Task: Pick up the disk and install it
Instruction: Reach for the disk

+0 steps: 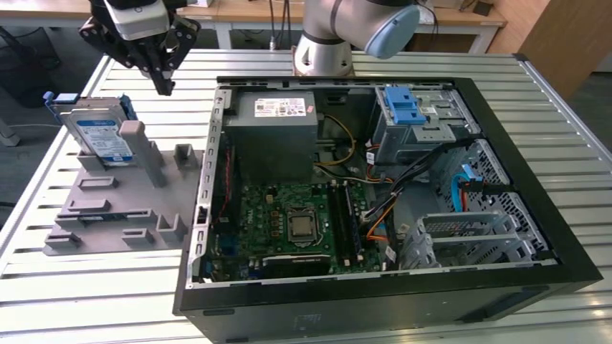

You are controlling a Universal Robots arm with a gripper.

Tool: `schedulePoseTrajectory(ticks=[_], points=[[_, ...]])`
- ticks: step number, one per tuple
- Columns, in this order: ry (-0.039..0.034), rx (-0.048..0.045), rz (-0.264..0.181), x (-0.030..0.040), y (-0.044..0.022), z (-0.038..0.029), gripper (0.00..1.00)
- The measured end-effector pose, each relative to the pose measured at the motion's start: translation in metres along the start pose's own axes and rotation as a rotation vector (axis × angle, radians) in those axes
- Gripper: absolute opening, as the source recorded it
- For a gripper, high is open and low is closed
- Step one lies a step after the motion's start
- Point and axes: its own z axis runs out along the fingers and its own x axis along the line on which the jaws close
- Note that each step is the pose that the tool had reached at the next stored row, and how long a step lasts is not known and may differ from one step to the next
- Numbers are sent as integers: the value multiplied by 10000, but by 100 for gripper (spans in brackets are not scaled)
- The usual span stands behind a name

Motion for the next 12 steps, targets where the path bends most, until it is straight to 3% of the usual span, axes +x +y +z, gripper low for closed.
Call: schedulePoseTrajectory(ticks=[12], points=[[0,0,-1,90,1,3,11]])
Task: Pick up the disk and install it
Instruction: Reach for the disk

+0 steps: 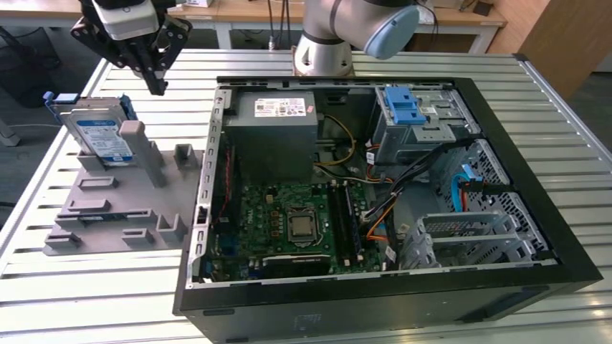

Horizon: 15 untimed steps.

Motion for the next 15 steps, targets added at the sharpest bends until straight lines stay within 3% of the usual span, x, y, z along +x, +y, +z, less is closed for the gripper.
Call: schedulePoseTrajectory(ticks=[11,15], points=[[0,0,1,133,6,6,11],[2,2,-1,194,50,10,11]])
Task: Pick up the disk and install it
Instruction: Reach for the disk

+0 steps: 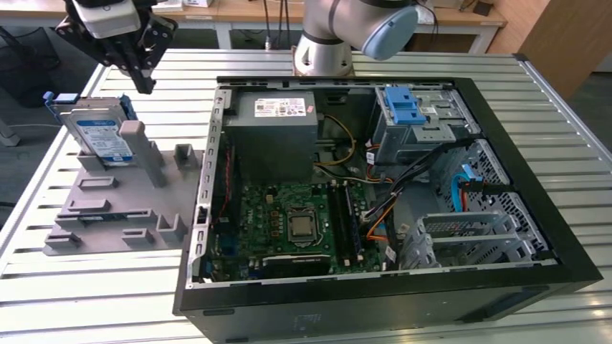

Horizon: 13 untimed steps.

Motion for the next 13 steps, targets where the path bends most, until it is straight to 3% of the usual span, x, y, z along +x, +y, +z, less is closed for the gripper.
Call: schedulePoseTrajectory(ticks=[11,13], points=[[12,-1,3,276,56,17,11],[12,0,2,299,59,18,11]])
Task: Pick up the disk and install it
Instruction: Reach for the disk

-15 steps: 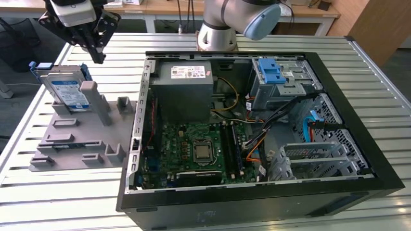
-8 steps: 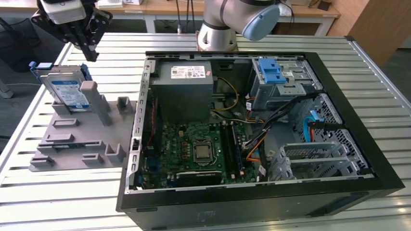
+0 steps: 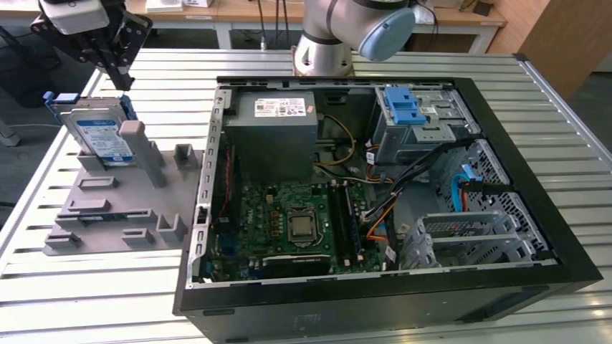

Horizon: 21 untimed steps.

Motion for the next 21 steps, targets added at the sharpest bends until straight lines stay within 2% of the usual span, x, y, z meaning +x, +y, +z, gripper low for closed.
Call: schedulePoseTrajectory(ticks=[11,21], points=[[0,0,0,31,-2,0,11],[0,-1,-1,131,-9,1,11]])
